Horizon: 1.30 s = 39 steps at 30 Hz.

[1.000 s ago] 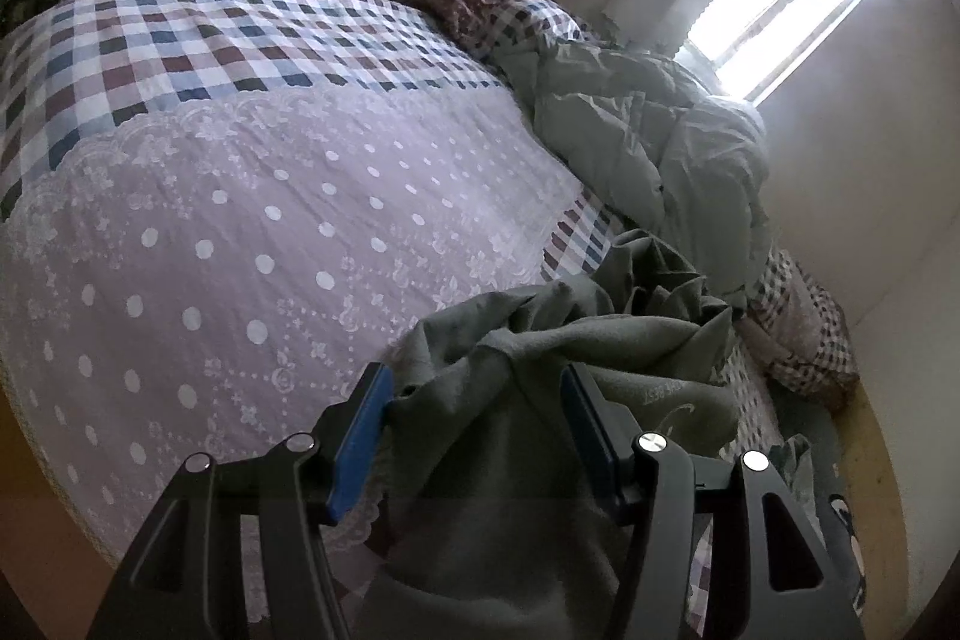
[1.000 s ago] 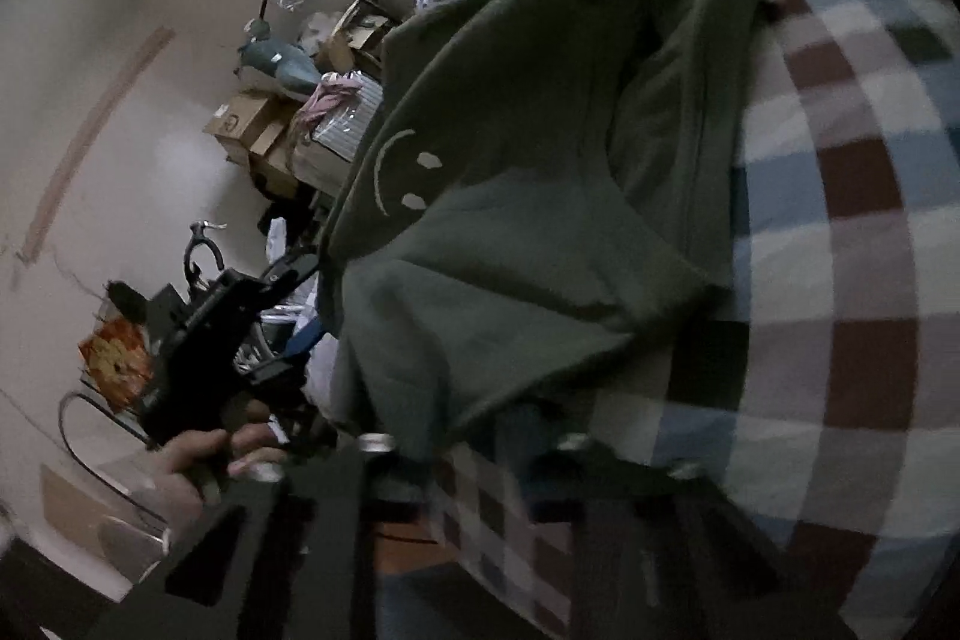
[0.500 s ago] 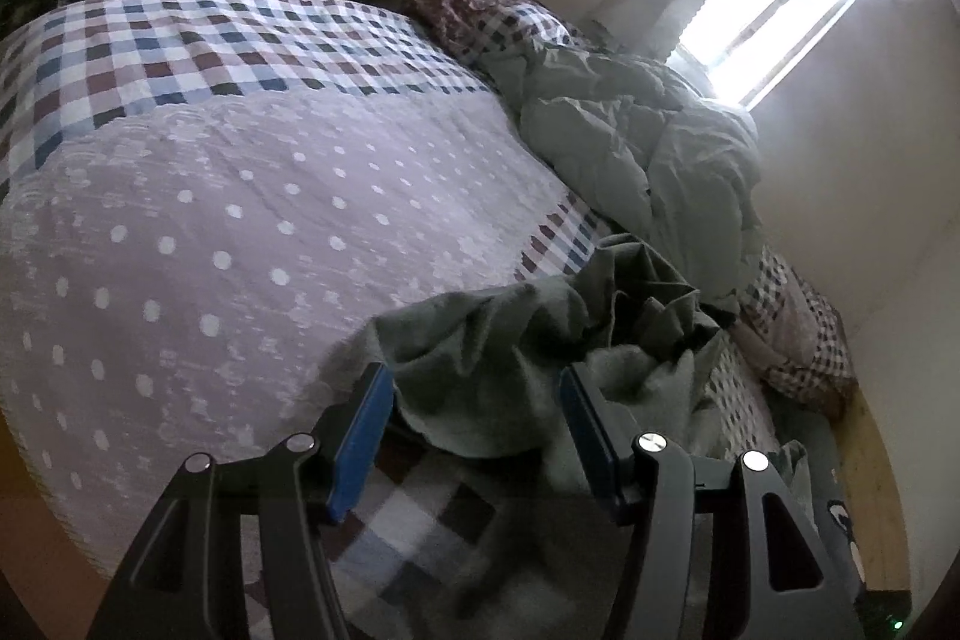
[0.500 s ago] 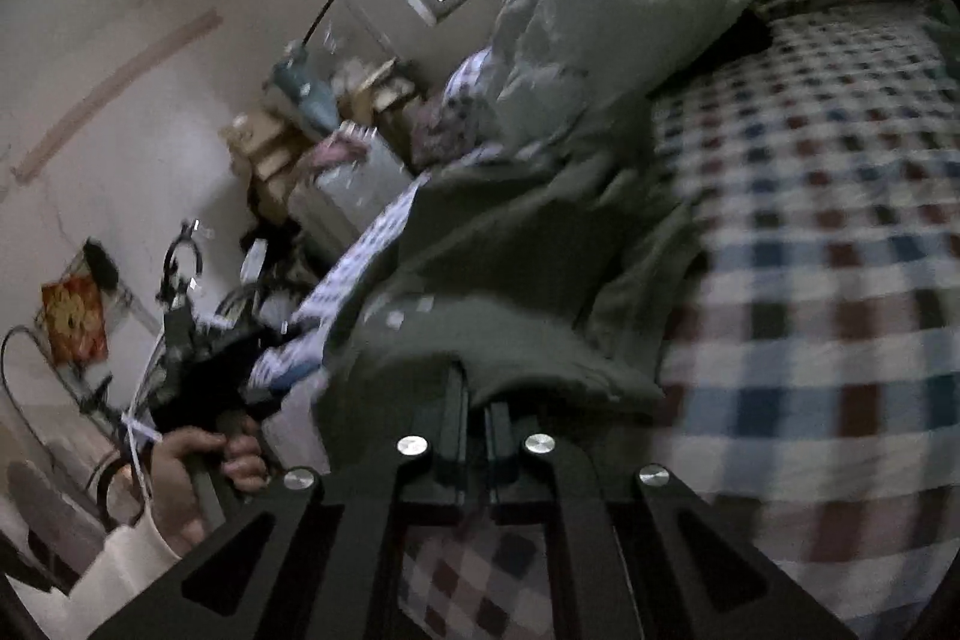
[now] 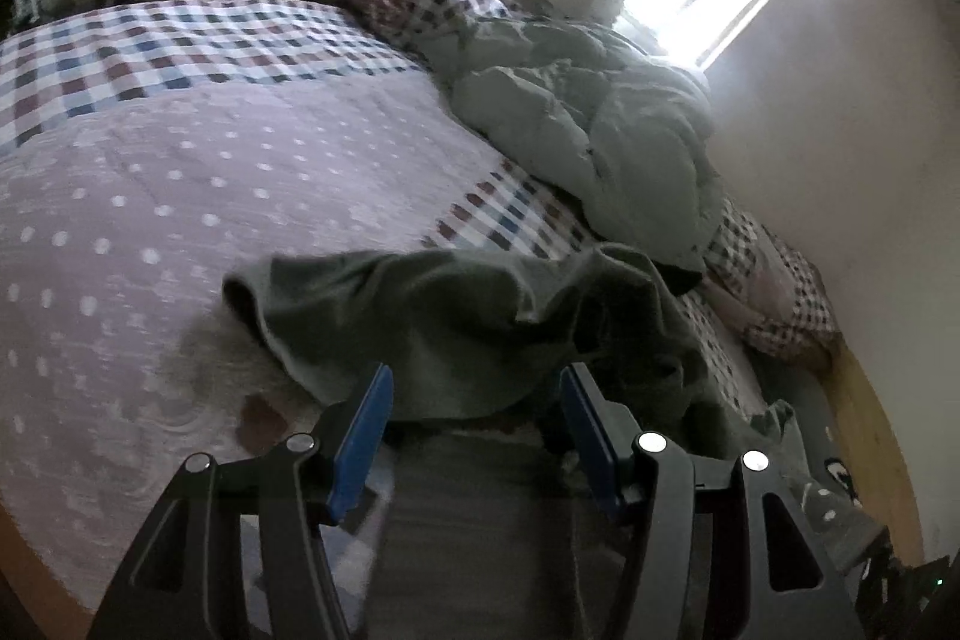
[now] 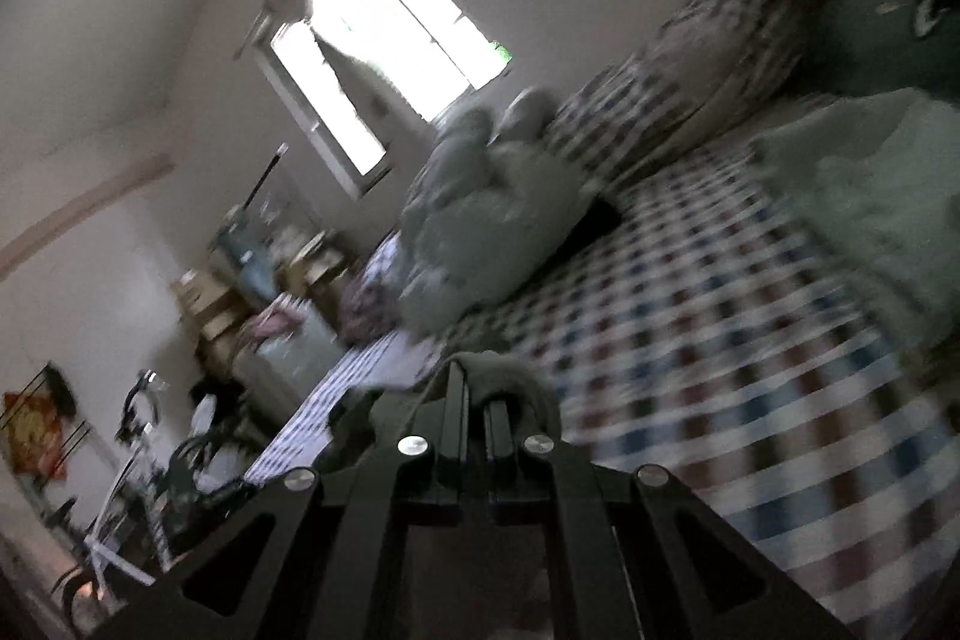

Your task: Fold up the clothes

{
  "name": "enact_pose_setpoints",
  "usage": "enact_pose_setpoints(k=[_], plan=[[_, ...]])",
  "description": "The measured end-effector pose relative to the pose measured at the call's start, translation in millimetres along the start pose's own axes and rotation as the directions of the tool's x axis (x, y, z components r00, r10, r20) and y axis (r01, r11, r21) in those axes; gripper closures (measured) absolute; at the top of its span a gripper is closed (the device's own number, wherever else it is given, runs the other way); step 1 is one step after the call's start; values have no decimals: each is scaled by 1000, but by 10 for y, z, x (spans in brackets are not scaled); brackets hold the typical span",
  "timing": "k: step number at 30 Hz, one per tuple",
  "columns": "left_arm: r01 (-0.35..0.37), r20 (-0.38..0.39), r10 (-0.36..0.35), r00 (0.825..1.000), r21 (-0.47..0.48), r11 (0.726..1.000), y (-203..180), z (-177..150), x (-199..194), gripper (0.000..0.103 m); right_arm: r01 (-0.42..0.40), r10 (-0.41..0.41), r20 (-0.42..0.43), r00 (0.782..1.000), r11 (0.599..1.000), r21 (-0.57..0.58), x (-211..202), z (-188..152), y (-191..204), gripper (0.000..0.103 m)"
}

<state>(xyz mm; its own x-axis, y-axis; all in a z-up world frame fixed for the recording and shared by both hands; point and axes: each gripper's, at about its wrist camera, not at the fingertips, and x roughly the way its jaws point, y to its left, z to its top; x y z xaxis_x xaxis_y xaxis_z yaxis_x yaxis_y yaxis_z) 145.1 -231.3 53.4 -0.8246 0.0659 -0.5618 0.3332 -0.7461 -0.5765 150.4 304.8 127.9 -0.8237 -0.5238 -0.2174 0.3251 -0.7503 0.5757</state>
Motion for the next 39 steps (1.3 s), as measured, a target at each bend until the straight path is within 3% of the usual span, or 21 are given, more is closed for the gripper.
enact_pose_setpoints(k=[6, 10, 14, 17, 20, 29, 33, 39], plan=[[51, -47, -48, 998, 58, 997, -287, -108, 158, 41, 153, -159, 107, 982, 986, 61, -445, 266, -484, 101], [167, -96, -156, 983, 117, 979, -558, -176, 242, 41, 238, -245, 34, 969, 961, 143, -467, 227, -865, 101], [304, -139, -279, 950, 224, 926, -981, -258, 252, 40, 289, -280, -72, 957, 943, 167, -364, 115, -1073, 101], [313, -145, -279, 949, 364, 877, -1418, -332, 258, 36, 298, -285, -105, 953, 944, 142, -338, 86, -1096, 101], [324, -165, -279, 946, 468, 822, -1826, -465, 304, 23, 308, -294, -127, 947, 944, 116, -344, 61, -1116, 101], [298, -231, -190, 954, 670, 680, -2734, -823, 674, 21, 307, -304, -150, 941, 952, -5, -256, -7, -942, 101], [273, -282, -92, 955, 715, 643, -2991, -919, 1041, 21, 275, -279, -168, 945, 960, -50, -214, -43, -837, 101], [189, -272, 45, 961, 769, 611, -3171, -980, 1528, 21, 241, -249, -188, 950, 968, -68, -187, -67, -787, 101]])
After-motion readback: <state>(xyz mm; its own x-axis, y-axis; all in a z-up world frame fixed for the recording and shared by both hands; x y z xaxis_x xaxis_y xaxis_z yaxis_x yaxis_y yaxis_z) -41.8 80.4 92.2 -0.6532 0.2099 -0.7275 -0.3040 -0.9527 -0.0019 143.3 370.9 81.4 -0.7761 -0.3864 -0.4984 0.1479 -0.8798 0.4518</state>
